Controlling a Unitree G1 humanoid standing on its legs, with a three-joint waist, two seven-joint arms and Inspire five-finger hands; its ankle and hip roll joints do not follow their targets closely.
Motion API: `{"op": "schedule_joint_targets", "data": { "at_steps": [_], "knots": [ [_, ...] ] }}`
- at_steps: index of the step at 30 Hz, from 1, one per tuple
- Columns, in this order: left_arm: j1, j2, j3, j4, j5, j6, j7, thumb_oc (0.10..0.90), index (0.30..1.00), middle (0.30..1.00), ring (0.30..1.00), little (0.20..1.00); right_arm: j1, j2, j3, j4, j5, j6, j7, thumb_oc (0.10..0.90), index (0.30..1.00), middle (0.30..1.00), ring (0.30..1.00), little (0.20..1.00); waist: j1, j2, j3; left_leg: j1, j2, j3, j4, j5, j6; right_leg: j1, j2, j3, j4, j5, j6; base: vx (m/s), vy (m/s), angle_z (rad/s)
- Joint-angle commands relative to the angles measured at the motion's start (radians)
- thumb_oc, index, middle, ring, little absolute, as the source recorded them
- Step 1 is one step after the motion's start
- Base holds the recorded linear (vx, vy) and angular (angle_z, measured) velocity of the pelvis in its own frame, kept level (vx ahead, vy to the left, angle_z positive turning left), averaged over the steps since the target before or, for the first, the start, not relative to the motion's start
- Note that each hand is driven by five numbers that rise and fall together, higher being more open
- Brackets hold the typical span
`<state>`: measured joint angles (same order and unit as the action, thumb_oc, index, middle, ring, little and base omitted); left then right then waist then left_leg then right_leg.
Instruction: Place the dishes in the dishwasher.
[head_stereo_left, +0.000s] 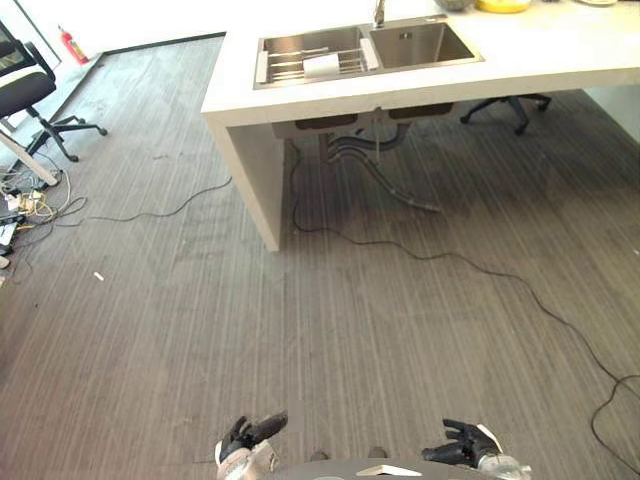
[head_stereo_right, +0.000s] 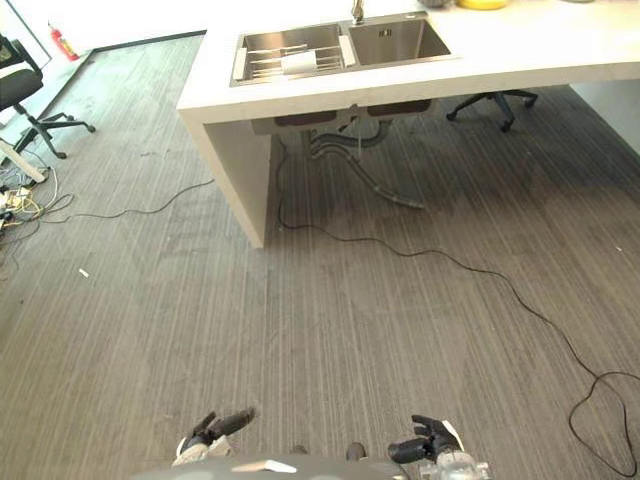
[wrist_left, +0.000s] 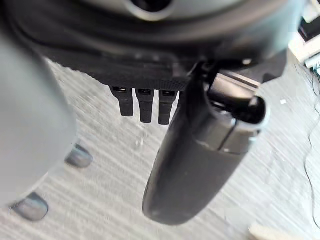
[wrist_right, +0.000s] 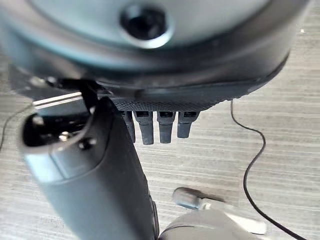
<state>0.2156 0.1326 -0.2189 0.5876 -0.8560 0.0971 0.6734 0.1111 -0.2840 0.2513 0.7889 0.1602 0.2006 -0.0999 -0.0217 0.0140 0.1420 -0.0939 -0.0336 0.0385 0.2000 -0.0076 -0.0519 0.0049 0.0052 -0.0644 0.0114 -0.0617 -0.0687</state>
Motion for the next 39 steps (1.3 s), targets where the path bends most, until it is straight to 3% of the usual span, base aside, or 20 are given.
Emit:
{"op": "schedule_joint_targets", "data": {
  "at_steps": [1,4,5,6,8,11,15,18,20,21,22,23,25,27,29,30,32,35,36,39],
  "knots": [
    [0.09,-0.029,-0.077,0.086,0.161,0.033,-0.047,0.8,0.9,0.9,0.9,0.9,0.023,0.012,0.045,-0.016,0.007,-0.071,-0.044,0.8,0.9,0.9,0.9,0.9,0.031,-0.051,0.022,-0.09,0.025,0.016,0.255,0.037,-0.047,0.094,-0.043,-0.011,-0.099,0.013,0.094,0.04,-0.091,0.19],
    [0.055,-0.047,-0.069,0.162,0.207,0.06,-0.074,0.8,0.9,0.9,0.9,0.9,-0.028,0.038,0.041,0.029,0.018,-0.089,-0.063,0.8,0.9,0.9,0.9,0.9,0.051,-0.045,0.037,-0.152,0.042,0.043,0.19,0.086,-0.049,0.122,-0.03,-0.021,-0.099,-0.015,0.089,0.15,-0.03,0.1],
    [0.048,-0.055,-0.053,0.2,0.242,0.076,-0.087,0.8,0.9,0.9,0.9,0.9,-0.037,0.048,0.04,0.048,0.013,-0.1,-0.064,0.8,0.9,0.9,0.9,0.9,0.066,-0.04,0.036,-0.18,0.056,0.074,0.085,0.091,-0.041,0.139,-0.02,-0.021,-0.099,-0.034,0.095,0.37,0.103,0.25],
    [0.042,-0.067,-0.01,0.239,0.267,0.084,-0.098,0.8,0.9,0.9,0.9,0.9,-0.039,0.069,0.045,0.072,-0.004,-0.114,-0.064,0.8,0.9,0.9,0.9,0.9,0.092,-0.025,0.033,-0.185,0.082,0.098,-0.124,0.162,-0.045,0.177,0.002,-0.02,-0.099,-0.059,0.109,0.47,0.132,0.31],
    [0.034,-0.079,0.014,0.273,0.286,0.083,-0.108,0.8,0.9,0.9,0.9,0.9,-0.051,0.078,0.053,0.09,-0.017,-0.133,-0.063,0.8,0.9,0.9,0.9,0.9,0.119,-0.017,0.026,-0.254,0.122,0.128,-0.287,0.213,-0.061,0.212,0.007,-0.007,-0.099,-0.09,0.118,0.39,0.132,0.31],
    [0.024,-0.103,0.056,0.304,0.274,0.066,-0.113,0.8,0.9,0.9,0.9,0.9,-0.101,0.102,0.067,0.155,-0.023,-0.142,-0.062,0.8,0.9,0.9,0.9,0.9,0.154,-0.03,0.011,-0.286,0.142,0.074,-0.287,0.247,-0.084,0.279,0.003,0.047,-0.099,-0.131,0.122,0.31,0.08,-0.14],
    [-0.007,-0.097,0.103,0.34,0.257,0.057,-0.121,0.8,0.9,0.9,0.9,0.9,-0.119,0.138,0.055,0.203,-0.028,-0.143,-0.053,0.8,0.9,0.9,0.9,0.9,0.165,-0.041,-0.028,-0.225,0.142,0.085,-0.287,0.276,-0.07,0.326,-0.002,0.083,-0.099,-0.143,0.123,0.34,0.092,-0.79],
    [-0.045,-0.091,0.144,0.371,0.233,0.042,-0.114,0.8,0.9,0.9,0.9,0.9,-0.125,0.187,0.052,0.264,-0.031,-0.145,-0.024,0.8,0.9,0.9,0.9,0.9,0.171,-0.087,-0.069,-0.155,0.092,0.072,-0.287,0.246,-0.031,0.313,-0.048,0.087,-0.002,-0.078,0.17,0.46,0.192,-0.52],
    [-0.068,-0.069,0.15,0.352,0.254,0.032,-0.106,0.8,0.9,0.9,0.9,0.9,-0.12,0.197,0.036,0.275,-0.022,-0.155,-0.02,0.8,0.9,0.9,0.9,0.9,0.164,-0.117,-0.083,-0.129,0.051,0.076,-0.287,0.212,-0.005,0.278,-0.071,0.092,0.107,0.022,0.202,0.23,0.116,-0.04],
    [-0.069,-0.069,0.15,0.353,0.254,0.032,-0.106,0.8,0.9,0.9,0.9,0.9,-0.12,0.198,0.036,0.276,-0.022,-0.156,-0.02,0.8,0.9,0.9,0.9,0.9,0.164,-0.119,-0.083,-0.13,0.05,0.077,-0.287,0.212,-0.004,0.277,-0.072,0.092,0.109,0.021,0.203,0.23,0.148,0.23],
    [-0.116,-0.048,0.165,0.332,0.25,0.011,-0.081,0.8,0.9,0.9,0.9,0.9,-0.143,0.206,0.018,0.298,-0.008,-0.165,-0.028,0.8,0.9,0.9,0.9,0.9,0.156,-0.121,-0.086,-0.099,0.035,0.066,-0.287,0.183,0.023,0.197,-0.068,0.101,0.293,0.163,0.234,0.25,0.173,0.27],
    [-0.137,-0.038,0.174,0.323,0.25,-0.001,-0.065,0.8,0.9,0.9,0.9,0.9,-0.153,0.208,0.01,0.294,-0.002,-0.173,-0.032,0.8,0.9,0.9,0.9,0.9,0.144,-0.119,-0.084,-0.073,0.028,0.05,-0.287,0.159,0.034,0.15,-0.065,0.097,0.402,0.21,0.246,0.33,0.238,0.2],
    [-0.172,-0.024,0.199,0.306,0.233,-0.026,-0.045,0.8,0.9,0.9,0.9,0.9,-0.168,0.208,0.004,0.242,0.003,-0.194,-0.037,0.8,0.9,0.9,0.9,0.9,0.11,-0.078,-0.057,-0.017,0.05,0.006,-0.287,0.135,0.053,0.043,-0.03,0.096,0.618,0.268,0.245,0.29,0.19,0.22],
    [-0.198,-0.026,0.212,0.328,0.239,-0.035,-0.048,0.8,0.9,0.9,0.9,0.9,-0.184,0.203,-0.014,0.206,0.018,-0.217,-0.043,0.8,0.9,0.9,0.9,0.9,0.078,-0.059,-0.038,0.037,0.045,-0.029,-0.287,0.106,0.067,-0.058,-0.018,0.082,0.715,0.204,0.223,0.3,0.148,0.41],
    [-0.202,-0.029,0.21,0.342,0.249,-0.037,-0.049,0.8,0.9,0.9,0.9,0.9,-0.188,0.199,-0.012,0.208,0.019,-0.219,-0.038,0.8,0.9,0.9,0.9,0.9,0.068,-0.041,-0.037,0.052,0.052,-0.035,-0.287,0.098,0.067,-0.109,-0.009,0.072,0.685,0.188,0.209,0.23,0.086,0.34],
    [-0.202,-0.028,0.208,0.33,0.269,-0.043,-0.043,0.8,0.9,0.9,0.9,0.9,-0.189,0.196,-0.009,0.208,0.014,-0.22,-0.032,0.8,0.9,0.9,0.9,0.9,0.044,-0.042,-0.024,0.081,0.039,-0.042,-0.287,0.082,0.067,-0.151,-0.029,0.047,0.642,0.136,0.194,0.39,0.077,0.22],
    [-0.203,-0.037,0.204,0.282,0.285,-0.062,-0.032,0.8,0.9,0.9,0.9,0.9,-0.196,0.192,-0.001,0.216,-0.001,-0.206,-0.022,0.8,0.9,0.9,0.9,0.9,0.016,-0.037,-0.01,0.134,0.02,-0.051,-0.287,0.048,0.063,-0.209,-0.051,-0.009,0.419,0.09,0.171,0.44,0.01,0.15],
    [-0.197,-0.044,0.207,0.281,0.275,-0.066,-0.036,0.8,0.9,0.9,0.9,0.9,-0.193,0.189,0.0,0.22,-0.002,-0.202,-0.023,0.8,0.9,0.9,0.9,0.9,0.003,-0.039,-0.004,0.157,0.011,-0.062,-0.287,0.028,0.061,-0.214,-0.041,0.0,0.335,0.094,0.174,0.2,-0.027,0.08],
    [-0.188,-0.057,0.207,0.272,0.266,-0.069,-0.038,0.8,0.9,0.9,0.9,0.9,-0.18,0.19,-0.007,0.213,0.001,-0.199,-0.029,0.8,0.9,0.9,0.9,0.9,-0.021,-0.048,-0.004,0.185,-0.003,-0.088,-0.287,0.002,0.059,-0.247,-0.031,0.056,0.227,0.126,0.186,0.24,-0.055,0.25],
    [-0.169,-0.07,0.203,0.248,0.254,-0.087,-0.028,0.8,0.9,0.9,0.9,0.9,-0.162,0.193,-0.008,0.211,0.004,-0.193,-0.036,0.8,0.9,0.9,0.9,0.9,-0.029,-0.045,-0.001,0.204,-0.001,-0.096,-0.287,-0.009,0.057,-0.245,-0.016,0.094,0.227,0.136,0.193,0.21,-0.078,0.94]
  ]
}}
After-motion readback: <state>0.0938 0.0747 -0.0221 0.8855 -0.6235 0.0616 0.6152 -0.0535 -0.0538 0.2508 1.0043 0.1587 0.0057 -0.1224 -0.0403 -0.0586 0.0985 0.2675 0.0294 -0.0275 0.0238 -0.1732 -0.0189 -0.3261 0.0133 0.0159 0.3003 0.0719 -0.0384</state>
